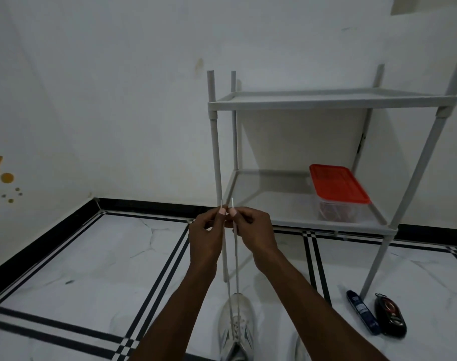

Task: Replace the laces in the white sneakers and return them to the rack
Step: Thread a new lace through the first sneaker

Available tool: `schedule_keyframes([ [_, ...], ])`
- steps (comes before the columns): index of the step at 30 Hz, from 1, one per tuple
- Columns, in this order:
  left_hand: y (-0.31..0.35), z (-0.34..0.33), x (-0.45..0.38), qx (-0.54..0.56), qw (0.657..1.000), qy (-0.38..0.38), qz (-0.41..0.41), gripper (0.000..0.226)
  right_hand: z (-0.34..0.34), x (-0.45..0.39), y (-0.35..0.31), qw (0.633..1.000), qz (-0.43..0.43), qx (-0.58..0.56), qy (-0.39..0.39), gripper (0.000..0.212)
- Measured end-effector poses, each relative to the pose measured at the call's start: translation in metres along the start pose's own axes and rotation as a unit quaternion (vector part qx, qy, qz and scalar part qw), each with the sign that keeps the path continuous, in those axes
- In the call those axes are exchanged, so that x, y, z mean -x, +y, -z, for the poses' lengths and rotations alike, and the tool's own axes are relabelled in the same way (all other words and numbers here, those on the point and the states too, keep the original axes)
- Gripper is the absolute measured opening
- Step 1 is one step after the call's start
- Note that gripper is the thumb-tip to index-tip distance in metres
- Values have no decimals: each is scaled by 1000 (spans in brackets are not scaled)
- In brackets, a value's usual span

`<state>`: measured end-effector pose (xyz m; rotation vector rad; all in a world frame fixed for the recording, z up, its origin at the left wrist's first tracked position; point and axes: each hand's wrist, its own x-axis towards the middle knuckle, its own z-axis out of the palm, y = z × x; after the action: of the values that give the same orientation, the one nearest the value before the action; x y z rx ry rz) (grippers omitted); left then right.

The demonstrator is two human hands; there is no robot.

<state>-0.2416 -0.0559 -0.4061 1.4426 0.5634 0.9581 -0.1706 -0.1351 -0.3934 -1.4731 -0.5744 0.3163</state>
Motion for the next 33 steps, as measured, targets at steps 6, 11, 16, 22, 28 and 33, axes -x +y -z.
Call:
schedule_keyframes([
  [6, 7, 2, 1, 53, 998, -14, 23, 18, 0, 1, -3, 998, -32, -50, 31, 15],
  [11, 11, -2, 0, 80, 996, -7, 34, 19, 2, -3, -6, 996, -42, -64, 42, 15],
  [16, 13, -4, 1, 87, 995, -13, 44, 21, 3, -4, -7, 996, -47, -60, 50, 17],
  [22, 13, -5, 0, 94, 994, -17, 55, 24, 4, -4, -9, 996, -39, -69, 44, 18],
  [28, 6, -6, 1, 92, 994, -18, 62, 20, 11, -5, -3, 998, -34, -46, 40, 16],
  [33, -28, 8, 9, 35, 996, 28, 74, 15, 26, -4, 32, 995, -26, 79, 56, 12],
])
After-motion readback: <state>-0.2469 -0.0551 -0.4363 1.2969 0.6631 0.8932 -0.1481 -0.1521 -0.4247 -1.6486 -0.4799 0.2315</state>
